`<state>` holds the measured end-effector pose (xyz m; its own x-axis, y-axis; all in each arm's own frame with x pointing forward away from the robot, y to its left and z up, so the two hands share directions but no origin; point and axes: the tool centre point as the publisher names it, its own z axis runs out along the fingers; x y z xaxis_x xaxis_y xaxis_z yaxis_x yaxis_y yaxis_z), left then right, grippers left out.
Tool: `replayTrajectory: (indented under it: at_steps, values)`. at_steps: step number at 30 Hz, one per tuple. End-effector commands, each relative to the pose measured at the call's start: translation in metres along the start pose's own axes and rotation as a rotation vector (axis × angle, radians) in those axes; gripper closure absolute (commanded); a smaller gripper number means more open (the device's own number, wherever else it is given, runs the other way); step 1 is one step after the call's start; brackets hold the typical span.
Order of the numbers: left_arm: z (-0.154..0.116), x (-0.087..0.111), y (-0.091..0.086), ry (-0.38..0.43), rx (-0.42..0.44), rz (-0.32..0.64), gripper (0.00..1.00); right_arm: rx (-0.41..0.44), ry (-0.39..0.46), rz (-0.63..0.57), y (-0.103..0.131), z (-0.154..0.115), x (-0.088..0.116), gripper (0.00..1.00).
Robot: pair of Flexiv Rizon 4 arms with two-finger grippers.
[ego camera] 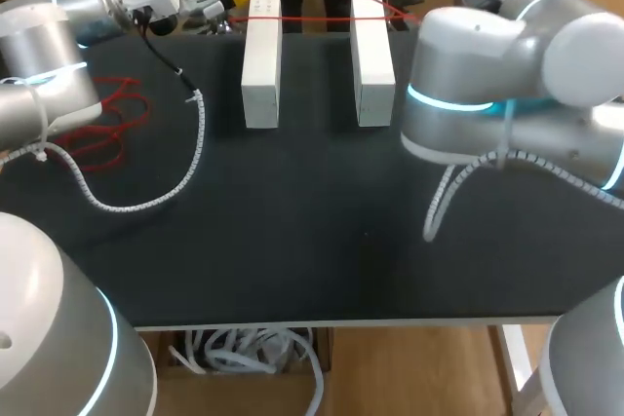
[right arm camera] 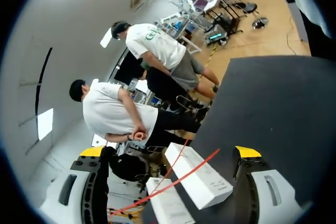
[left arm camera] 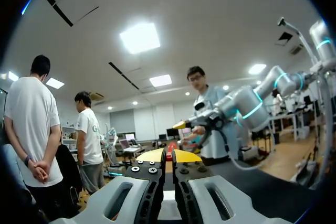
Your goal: Grab the tape and strap the tape.
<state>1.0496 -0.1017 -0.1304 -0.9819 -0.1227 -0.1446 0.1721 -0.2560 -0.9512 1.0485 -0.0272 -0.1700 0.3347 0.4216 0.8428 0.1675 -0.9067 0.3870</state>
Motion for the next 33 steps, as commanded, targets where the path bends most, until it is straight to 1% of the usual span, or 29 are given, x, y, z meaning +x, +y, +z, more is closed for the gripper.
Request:
replayTrajectory:
  at_steps: [1, 3, 4, 5, 8, 13, 18, 23, 26, 27, 28, 30, 33]
  values:
    - [0.000, 0.001, 0.000, -0.003, 0.000, 0.001, 1.00, 0.044, 0.046, 0.164, 0.004, -0.003, -0.002, 0.00]
    - [0.000, 0.001, 0.000, -0.003, 0.000, 0.001, 1.00, 0.005, 0.057, 0.262, 0.004, -0.001, -0.002, 0.00]
    - [0.000, 0.001, 0.000, -0.003, 0.000, 0.001, 1.00, -0.041, 0.073, 0.309, 0.004, 0.000, -0.002, 0.00]
    - [0.000, 0.001, 0.000, -0.003, 0.000, 0.001, 1.00, -0.070, 0.083, 0.351, 0.004, 0.001, -0.002, 0.00]
    - [0.000, 0.001, 0.000, -0.003, 0.000, 0.001, 1.00, -0.148, 0.115, 0.436, 0.005, 0.004, -0.003, 0.00]
    - [0.000, 0.001, 0.000, -0.003, 0.000, 0.001, 1.00, -0.236, 0.103, 0.530, 0.003, 0.010, -0.006, 0.00]
    - [0.000, 0.001, 0.000, -0.003, 0.000, 0.001, 1.00, -0.233, 0.109, 0.595, -0.003, 0.010, -0.010, 0.00]
    - [0.000, 0.001, 0.000, -0.003, 0.000, 0.001, 1.00, -0.220, 0.074, 0.672, -0.008, 0.010, -0.006, 0.00]
    - [0.000, 0.001, 0.000, -0.003, 0.000, 0.001, 1.00, -0.190, 0.050, 0.680, -0.012, 0.011, -0.007, 0.00]
    - [0.000, 0.001, 0.000, -0.003, 0.000, 0.001, 1.00, -0.192, 0.050, 0.682, -0.013, 0.012, -0.008, 0.00]
    - [0.000, 0.001, 0.000, -0.003, 0.000, 0.001, 1.00, -0.178, 0.032, 0.680, -0.014, 0.014, -0.010, 0.00]
    - [0.000, 0.001, 0.000, -0.003, 0.000, 0.001, 1.00, -0.166, 0.028, 0.679, -0.015, 0.016, -0.012, 0.00]
    - [0.000, 0.001, 0.000, -0.003, 0.000, 0.001, 1.00, -0.141, -0.009, 0.680, -0.017, 0.021, -0.016, 0.00]
